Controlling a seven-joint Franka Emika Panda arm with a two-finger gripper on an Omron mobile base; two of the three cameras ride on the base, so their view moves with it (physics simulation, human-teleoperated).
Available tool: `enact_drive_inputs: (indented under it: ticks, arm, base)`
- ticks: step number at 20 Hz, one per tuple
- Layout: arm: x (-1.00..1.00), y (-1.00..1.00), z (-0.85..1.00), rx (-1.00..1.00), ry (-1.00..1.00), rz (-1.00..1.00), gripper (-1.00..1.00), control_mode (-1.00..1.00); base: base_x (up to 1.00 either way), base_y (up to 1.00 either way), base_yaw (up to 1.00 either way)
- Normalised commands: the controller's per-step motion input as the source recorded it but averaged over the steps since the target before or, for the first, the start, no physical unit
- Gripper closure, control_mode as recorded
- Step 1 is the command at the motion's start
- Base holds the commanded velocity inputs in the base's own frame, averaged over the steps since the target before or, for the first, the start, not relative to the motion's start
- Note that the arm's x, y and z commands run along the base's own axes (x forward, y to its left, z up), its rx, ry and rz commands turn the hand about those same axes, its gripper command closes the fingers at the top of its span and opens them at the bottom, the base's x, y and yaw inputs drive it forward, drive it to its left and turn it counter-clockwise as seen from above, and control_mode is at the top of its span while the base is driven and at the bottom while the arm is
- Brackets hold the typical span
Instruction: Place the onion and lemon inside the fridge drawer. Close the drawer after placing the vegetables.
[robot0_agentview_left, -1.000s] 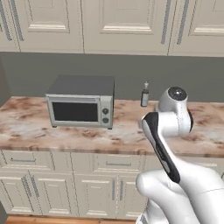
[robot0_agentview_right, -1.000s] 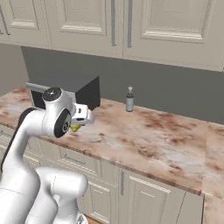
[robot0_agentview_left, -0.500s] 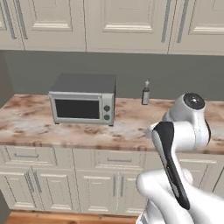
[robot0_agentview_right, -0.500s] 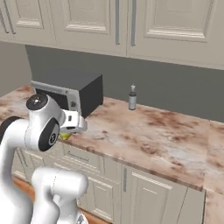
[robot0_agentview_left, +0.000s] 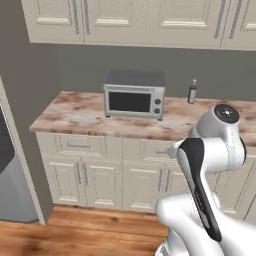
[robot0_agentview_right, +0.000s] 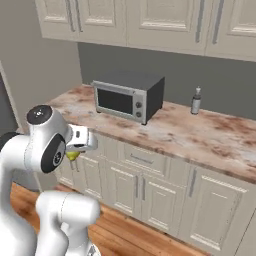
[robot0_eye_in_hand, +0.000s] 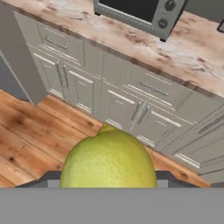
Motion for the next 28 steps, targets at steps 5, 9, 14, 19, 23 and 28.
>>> enact_drive_inputs:
  ticks: [5, 9, 14, 19, 23, 28]
  arm:
    - [0.00, 0.00, 0.00, 0.00, 0.00, 0.00, 1.00, 1.00]
    - [0.00, 0.00, 0.00, 0.00, 0.00, 0.00, 1.00, 1.00]
    - [0.00, 0.00, 0.00, 0.00, 0.00, 0.00, 1.00, 1.00]
    - [0.00, 0.00, 0.00, 0.00, 0.00, 0.00, 1.00, 1.00]
    - [0.00, 0.00, 0.00, 0.00, 0.00, 0.00, 1.00, 1.00]
    - [0.00, 0.00, 0.00, 0.00, 0.00, 0.00, 1.00, 1.00]
  base:
    - [-0.60, 0.79, 0.34]
    - [-0.72, 0.27, 0.53]
    - [-0.55, 0.05, 0.69]
    - [-0.52, 0.06, 0.71]
    - [-0.71, -0.04, 0.69]
    - [-0.86, -0.43, 0.53]
